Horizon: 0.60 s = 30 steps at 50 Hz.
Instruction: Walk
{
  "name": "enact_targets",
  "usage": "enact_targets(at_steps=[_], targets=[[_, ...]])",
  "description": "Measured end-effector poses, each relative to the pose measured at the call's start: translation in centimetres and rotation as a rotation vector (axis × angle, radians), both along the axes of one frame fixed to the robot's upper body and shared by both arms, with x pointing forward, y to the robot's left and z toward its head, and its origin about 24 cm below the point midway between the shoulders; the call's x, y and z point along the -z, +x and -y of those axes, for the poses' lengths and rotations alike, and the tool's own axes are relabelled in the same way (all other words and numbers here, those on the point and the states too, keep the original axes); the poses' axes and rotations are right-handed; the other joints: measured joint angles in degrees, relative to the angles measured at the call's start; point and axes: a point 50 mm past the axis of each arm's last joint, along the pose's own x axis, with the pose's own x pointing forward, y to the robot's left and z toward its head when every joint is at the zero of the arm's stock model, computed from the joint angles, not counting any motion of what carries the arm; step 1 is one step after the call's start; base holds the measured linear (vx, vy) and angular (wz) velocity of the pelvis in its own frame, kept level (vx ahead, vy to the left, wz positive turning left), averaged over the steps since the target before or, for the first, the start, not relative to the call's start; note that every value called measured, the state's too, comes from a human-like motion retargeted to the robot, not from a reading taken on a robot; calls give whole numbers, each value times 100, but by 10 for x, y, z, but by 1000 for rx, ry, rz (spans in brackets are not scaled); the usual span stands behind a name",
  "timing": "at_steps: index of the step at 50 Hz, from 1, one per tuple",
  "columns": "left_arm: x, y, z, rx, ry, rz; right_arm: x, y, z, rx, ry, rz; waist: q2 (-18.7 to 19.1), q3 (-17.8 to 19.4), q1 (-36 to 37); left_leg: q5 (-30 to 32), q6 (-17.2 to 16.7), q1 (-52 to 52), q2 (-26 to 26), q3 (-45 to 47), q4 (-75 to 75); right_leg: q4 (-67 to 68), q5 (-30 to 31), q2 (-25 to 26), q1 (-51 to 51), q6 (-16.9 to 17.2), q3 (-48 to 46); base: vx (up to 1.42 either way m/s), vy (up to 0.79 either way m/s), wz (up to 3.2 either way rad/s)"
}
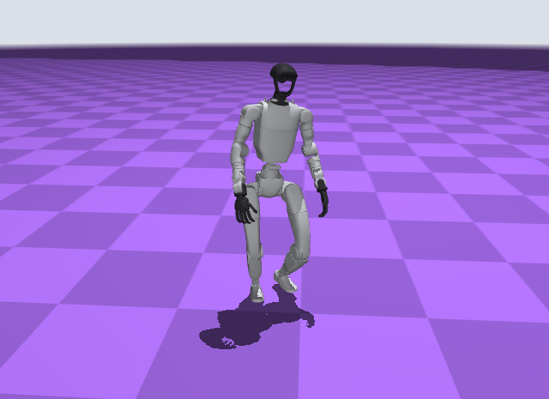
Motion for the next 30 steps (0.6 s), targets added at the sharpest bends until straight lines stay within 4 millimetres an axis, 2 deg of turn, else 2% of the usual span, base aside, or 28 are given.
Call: enact_targets(at_steps=[7, 10, 16, 20, 22, 25, 27, 30], targets=[[-3, 10, 1, -20, -8, 27, 1, 1, -14, -66, 40, -11, -277, -188, -262, 788, -252, -430, -726, 135, -3164, -152, -466, -437, 420, 20, 63, 47, 0, 16], [0, 5, 0, -29, -5, 3, 2, -1, -17, -85, 43, -20, -263, -318, -343, 835, -300, -632, -795, 122, -3645, 149, -715, -518, 443, 21, 66, 43, 6, 1], [6, -6, -6, -76, 8, -56, 5, -7, -18, -78, 37, -40, -447, -581, -416, 1472, -182, -465, -1076, 296, -3846, 817, -901, -995, 496, 109, -23, 47, 12, -7], [9, -11, -6, -94, 3, -83, 8, -15, -14, -51, 29, -66, -700, -646, -494, 1653, 34, -159, -1554, 332, -3792, 1730, -485, -1530, 444, 368, 86, 50, 19, 19], [10, -11, -4, -91, -4, -86, 9, -18, -12, -42, 28, -77, -850, -619, -572, 1629, 202, 88, -1893, 325, -3953, 2472, 149, -1949, 308, 550, 137, 46, 21, 41], [10, -10, 0, -76, -10, -78, 9, -19, -10, -34, 31, -83, -1045, -533, -705, 1624, 432, 543, -2401, 288, -4337, 3727, 908, -2666, -75, 585, 209, 44, 20, 41], [9, -8, 1, -64, -6, -68, 8, -16, -9, -32, 33, -75, -1140, -460, -812, 1633, 534, 895, -2696, 210, -4627, 4325, 973, -3017, -409, 493, 323, 41, 16, 40], [8, -6, 2, -52, 8, -58, 6, -11, -10, -31, 35, -55, -1216, -347, -969, 1618, 601, 1439, -3003, 36, -5008, 4709, 597, -3270, -917, 328, 474, 39, 11, 28]])
